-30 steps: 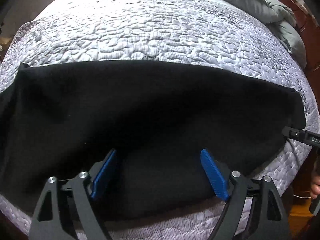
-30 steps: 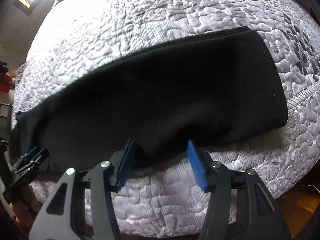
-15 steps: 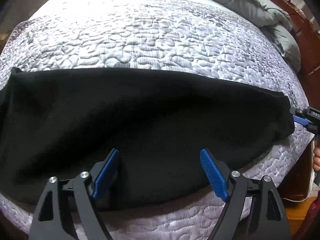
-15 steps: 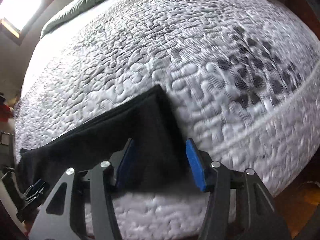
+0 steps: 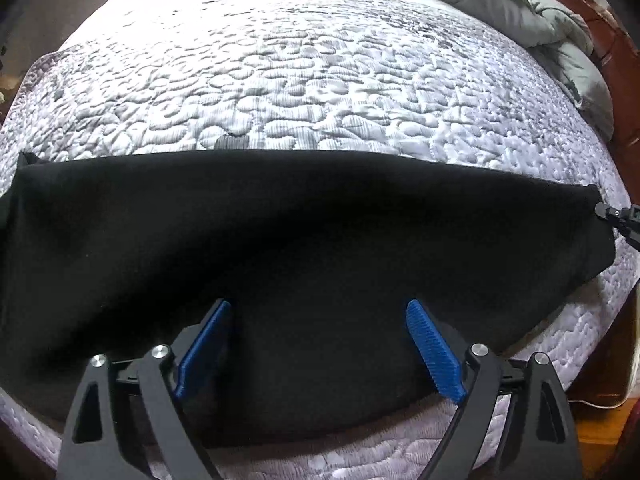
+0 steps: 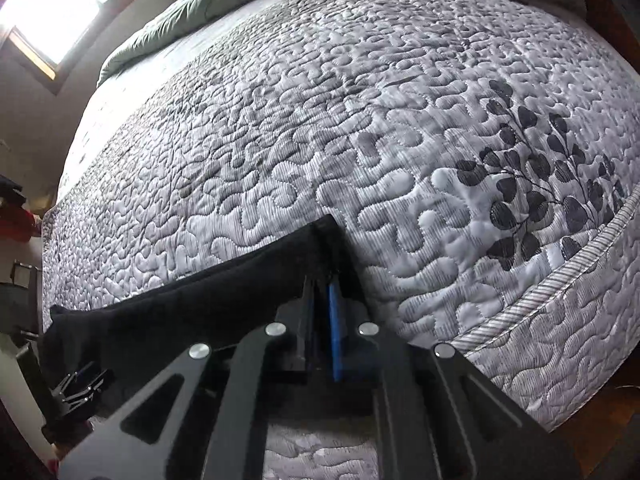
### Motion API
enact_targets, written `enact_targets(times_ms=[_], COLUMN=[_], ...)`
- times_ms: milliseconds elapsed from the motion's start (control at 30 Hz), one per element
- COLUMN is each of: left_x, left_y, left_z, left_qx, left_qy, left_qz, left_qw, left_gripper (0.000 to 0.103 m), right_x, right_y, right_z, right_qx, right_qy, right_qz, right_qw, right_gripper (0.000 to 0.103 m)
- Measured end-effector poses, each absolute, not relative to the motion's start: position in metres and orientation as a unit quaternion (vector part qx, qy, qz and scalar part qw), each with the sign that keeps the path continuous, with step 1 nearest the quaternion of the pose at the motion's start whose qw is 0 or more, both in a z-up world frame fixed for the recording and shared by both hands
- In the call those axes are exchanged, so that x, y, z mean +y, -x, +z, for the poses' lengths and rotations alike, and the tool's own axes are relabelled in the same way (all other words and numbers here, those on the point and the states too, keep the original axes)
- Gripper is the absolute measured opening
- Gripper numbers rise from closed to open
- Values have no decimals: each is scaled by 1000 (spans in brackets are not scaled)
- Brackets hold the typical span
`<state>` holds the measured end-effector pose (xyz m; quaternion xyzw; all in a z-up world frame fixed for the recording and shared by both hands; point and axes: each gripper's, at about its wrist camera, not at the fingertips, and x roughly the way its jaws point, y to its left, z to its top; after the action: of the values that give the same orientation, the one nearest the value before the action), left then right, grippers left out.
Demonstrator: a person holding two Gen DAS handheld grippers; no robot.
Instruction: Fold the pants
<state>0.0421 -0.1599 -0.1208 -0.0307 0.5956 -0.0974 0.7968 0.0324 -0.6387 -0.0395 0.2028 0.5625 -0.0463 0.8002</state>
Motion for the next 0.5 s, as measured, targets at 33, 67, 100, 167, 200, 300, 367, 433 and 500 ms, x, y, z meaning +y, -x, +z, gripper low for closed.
enact_targets(times_ms=[33, 67, 100, 167, 200, 300, 367, 433, 500], left_x=[-158, -157, -156, -158, -161, -169, -172, -172, -171], left_y=[-42, -41, -41, -42, -43, -43, -40, -38, -38], left_z=[-117, -114, -112, -111, -116, -134, -133, -128, -121], left_qx=[592, 589, 586, 582, 586, 597, 591, 594, 598], left_qy=[49, 57, 62, 53, 36, -4, -14, -2, 31], left_qz=[-103, -105, -105, -105, -98, -98, -98, -98, -102], left_qw=[798, 799, 801, 805, 803, 796, 800, 799, 795], left_gripper=[89, 89, 90, 90, 90, 91, 92, 92, 92], right_x=[-642, -647, -649, -646, -645, -645, -645, -639, -631], right_y=[-29, -30, -30, -40, -40, -40, -34, -24, -9], right_z=[-36, -35, -34, -50, -54, -62, -55, -43, -32], right_qx=[556, 546, 542, 562, 570, 577, 580, 586, 591], right_qy=[-209, -220, -225, -214, -207, -209, -202, -170, -147], right_qz=[-48, -51, -52, -62, -64, -72, -80, -92, -102], right_qw=[803, 806, 808, 796, 793, 786, 785, 787, 787], right_gripper=[5, 5, 5, 5, 5, 9, 23, 36, 47])
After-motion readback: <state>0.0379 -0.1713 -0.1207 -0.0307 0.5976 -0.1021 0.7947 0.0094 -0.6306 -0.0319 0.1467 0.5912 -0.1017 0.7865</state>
